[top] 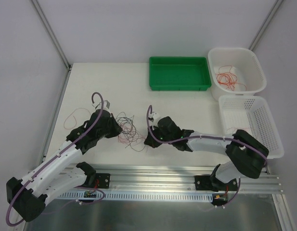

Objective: Untangle the cables

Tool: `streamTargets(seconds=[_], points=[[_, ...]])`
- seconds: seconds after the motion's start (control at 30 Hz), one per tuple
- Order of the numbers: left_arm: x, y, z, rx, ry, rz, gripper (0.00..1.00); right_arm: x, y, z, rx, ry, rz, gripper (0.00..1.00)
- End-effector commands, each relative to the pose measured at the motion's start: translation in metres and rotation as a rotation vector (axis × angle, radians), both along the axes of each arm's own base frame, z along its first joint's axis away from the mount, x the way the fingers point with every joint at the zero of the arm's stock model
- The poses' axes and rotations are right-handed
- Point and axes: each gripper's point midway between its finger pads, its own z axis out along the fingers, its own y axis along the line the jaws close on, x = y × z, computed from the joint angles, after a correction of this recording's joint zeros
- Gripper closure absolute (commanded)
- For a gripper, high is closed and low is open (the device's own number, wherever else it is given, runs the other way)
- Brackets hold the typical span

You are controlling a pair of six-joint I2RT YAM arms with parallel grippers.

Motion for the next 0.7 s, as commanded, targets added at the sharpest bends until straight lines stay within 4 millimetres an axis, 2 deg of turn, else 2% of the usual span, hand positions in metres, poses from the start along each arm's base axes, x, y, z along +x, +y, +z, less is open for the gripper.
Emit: streamTargets(seconds=[0.0,0.03,0.1,0.13,0.17,0.2,0.27,0.3,0.4,0.5,0.6,0.67], points=[[0.014,0.021,0.011,0.12,-0.059,0.054,1.0,0.03,-0.052,0.031,-0.096,-0.115,-0.143,0.99],[0.016,0.024,0.008,0.142,-0.055,0.064,1.0,0.035,-0.065,0.055,-0.087,-0.181,-0.161,0.99],[0.02,0.029,0.01,0.171,-0.062,0.076,1.0,0.047,-0.104,0.067,-0.191,-0.221,-0.264,0.99],[0.023,0.031,0.008,0.182,-0.058,0.086,1.0,0.049,-0.118,0.091,-0.169,-0.271,-0.293,0.99],[0.025,0.031,0.01,0.185,-0.063,0.092,1.0,0.051,-0.141,0.093,-0.226,-0.272,-0.339,0.99],[0.026,0.032,0.011,0.193,-0.063,0.093,0.98,0.053,-0.148,0.113,-0.206,-0.302,-0.367,0.99],[0.029,0.03,0.014,0.191,-0.064,0.091,0.98,0.05,-0.172,0.138,-0.197,-0.335,-0.42,0.99],[0.03,0.027,0.016,0.182,-0.063,0.082,0.97,0.049,-0.176,0.153,-0.191,-0.372,-0.415,0.99],[0.031,0.022,0.017,0.174,-0.058,0.066,0.97,0.044,-0.196,0.174,-0.197,-0.41,-0.464,0.99],[0.028,0.024,0.006,0.194,-0.033,0.062,0.96,0.04,-0.21,0.182,-0.173,-0.432,-0.526,0.99],[0.021,0.029,-0.015,0.212,0.017,0.077,0.96,0.041,-0.229,0.16,-0.245,-0.391,-0.614,0.99],[0.014,0.033,-0.032,0.219,0.058,0.096,0.96,0.039,-0.243,0.135,-0.327,-0.342,-0.667,0.99]])
